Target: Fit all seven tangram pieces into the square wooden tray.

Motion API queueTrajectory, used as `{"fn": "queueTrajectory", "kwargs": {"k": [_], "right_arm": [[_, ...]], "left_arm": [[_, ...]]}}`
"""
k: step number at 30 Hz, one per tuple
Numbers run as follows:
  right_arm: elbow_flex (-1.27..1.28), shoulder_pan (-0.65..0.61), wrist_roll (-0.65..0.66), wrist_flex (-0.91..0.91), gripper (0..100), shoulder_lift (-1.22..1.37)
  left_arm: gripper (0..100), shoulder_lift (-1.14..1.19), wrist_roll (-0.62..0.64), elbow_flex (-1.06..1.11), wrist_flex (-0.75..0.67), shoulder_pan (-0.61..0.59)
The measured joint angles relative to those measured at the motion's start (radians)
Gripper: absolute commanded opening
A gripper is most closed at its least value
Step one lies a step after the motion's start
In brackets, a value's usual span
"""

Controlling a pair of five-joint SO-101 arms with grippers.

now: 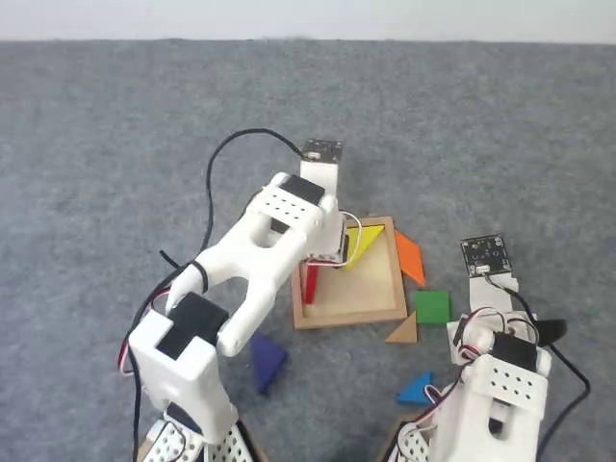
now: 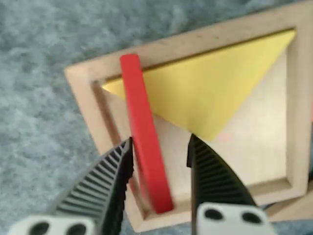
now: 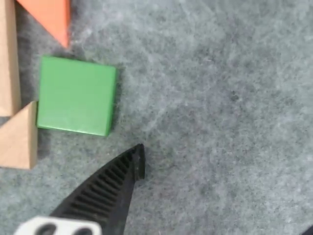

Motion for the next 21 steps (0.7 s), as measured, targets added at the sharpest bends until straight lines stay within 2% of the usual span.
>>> {"fn": "queueTrajectory", "kwargs": {"k": [8, 17, 21], "right_arm": [[0.000, 0.000, 0.000, 0.000, 53.3, 0.000], [0.000, 0.000, 0.000, 0.000, 53.3, 0.000], [0.000, 0.000, 0.000, 0.000, 53.3, 0.000]], "left_arm": [[18, 0.000, 0.000, -0.032, 0.000, 0.015], [18, 0.000, -0.086, -0.172, 0.098, 0.118], [18, 0.000, -0.126, -0.238, 0.112, 0.095]]}}
